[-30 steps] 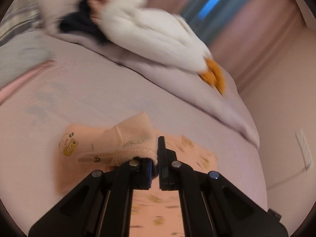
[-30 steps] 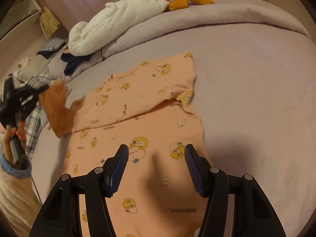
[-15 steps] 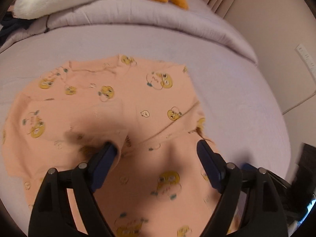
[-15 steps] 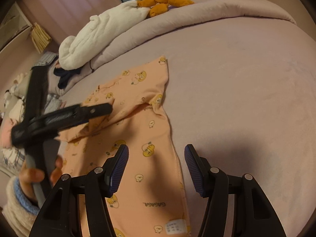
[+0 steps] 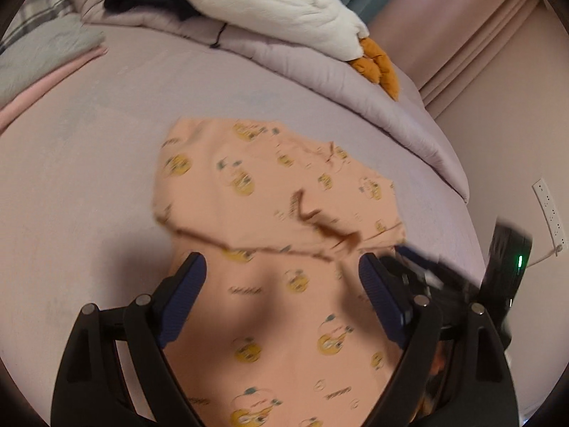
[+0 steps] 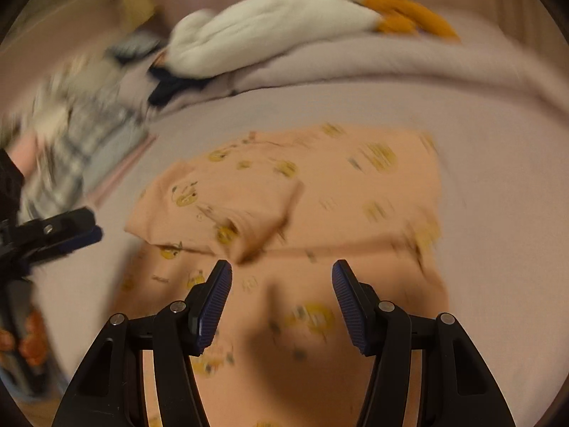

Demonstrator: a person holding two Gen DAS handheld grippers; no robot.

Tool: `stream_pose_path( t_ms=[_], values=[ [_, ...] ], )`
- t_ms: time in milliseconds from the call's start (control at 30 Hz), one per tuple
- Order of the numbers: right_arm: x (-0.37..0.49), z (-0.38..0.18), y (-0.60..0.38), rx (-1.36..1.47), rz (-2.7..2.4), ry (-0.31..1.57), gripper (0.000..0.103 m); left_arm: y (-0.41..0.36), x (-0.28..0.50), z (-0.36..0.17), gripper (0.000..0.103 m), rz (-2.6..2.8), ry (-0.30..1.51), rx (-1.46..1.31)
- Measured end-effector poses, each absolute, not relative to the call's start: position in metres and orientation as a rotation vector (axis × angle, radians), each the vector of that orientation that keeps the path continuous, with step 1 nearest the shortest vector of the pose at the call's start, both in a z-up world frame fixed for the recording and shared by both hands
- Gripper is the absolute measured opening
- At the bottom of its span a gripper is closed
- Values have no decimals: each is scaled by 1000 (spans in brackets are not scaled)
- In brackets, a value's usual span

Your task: Fold small clothes

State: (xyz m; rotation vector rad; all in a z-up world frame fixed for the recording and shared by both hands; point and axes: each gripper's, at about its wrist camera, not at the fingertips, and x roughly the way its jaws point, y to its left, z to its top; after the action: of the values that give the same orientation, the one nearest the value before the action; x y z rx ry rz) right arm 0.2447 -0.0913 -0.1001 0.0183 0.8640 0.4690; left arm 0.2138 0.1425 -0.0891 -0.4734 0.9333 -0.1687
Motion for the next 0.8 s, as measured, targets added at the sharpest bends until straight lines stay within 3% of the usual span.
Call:
stream_pose_path(
  t_ms=[300, 400, 433, 467, 700, 800],
  values=[
    [278, -114, -5, -445, 516, 879, 58, 172, 199, -108, 88, -177, 959, -565],
    [288, -121, 5, -538, 490, 895, 41, 178, 202, -112, 88, -182, 965, -605],
    [291, -123, 5, -535, 491, 916, 16, 179, 202, -112, 88, -183, 964, -611],
    [295, -123, 1, -502, 493, 937, 9, 180, 201, -112, 88, -183, 963, -613],
    [282, -100, -123, 294, 472, 843, 8, 183, 199, -111, 88, -196, 957, -626],
    [270, -120, -153, 385, 451, 860, 8, 180, 198, -112, 88, -206, 966, -628]
  ],
)
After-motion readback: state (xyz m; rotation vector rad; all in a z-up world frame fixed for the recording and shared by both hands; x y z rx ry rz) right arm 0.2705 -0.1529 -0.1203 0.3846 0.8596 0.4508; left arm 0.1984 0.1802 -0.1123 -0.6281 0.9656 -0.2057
